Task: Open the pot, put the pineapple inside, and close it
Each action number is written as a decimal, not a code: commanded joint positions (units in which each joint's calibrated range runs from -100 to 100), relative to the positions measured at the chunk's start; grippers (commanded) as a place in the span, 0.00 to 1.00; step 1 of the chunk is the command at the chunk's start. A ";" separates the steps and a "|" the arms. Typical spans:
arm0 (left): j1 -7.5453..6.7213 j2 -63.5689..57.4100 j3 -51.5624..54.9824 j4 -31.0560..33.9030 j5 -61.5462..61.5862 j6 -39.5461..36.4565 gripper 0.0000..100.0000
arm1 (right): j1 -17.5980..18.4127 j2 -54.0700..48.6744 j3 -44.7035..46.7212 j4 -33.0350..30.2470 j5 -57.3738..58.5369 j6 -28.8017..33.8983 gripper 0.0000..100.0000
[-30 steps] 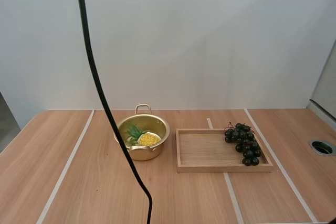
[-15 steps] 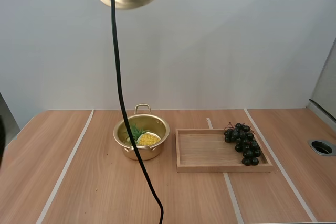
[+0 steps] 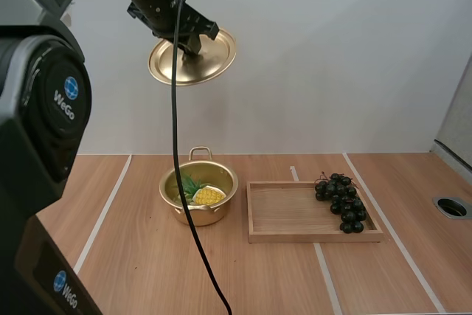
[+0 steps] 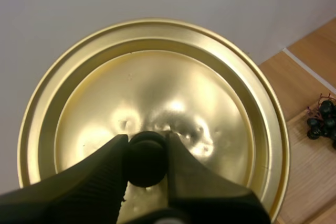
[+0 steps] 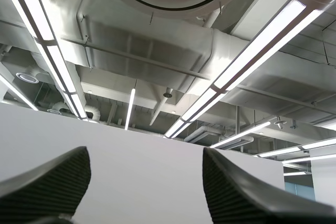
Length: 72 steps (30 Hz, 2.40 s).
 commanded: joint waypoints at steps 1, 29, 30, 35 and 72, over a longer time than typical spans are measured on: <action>0.01 1.76 3.59 0.30 0.00 0.24 0.00 | -0.27 -0.68 -0.19 -1.28 -0.10 -0.84 1.00; 0.01 3.16 35.28 -1.86 -10.26 10.54 0.00 | -0.27 -0.68 -0.19 -2.99 3.03 -0.84 1.00; 0.01 3.16 35.56 -2.32 -11.07 10.63 0.00 | -0.27 -0.68 -0.19 -2.99 3.44 -0.84 1.00; -0.14 4.08 37.04 -2.68 -13.10 11.84 0.00 | -0.27 -0.68 -0.19 -2.99 4.78 -0.84 1.00; -0.14 8.53 34.94 -3.09 -9.37 7.35 1.00 | -0.27 -0.68 -0.19 -5.04 6.35 -0.84 1.00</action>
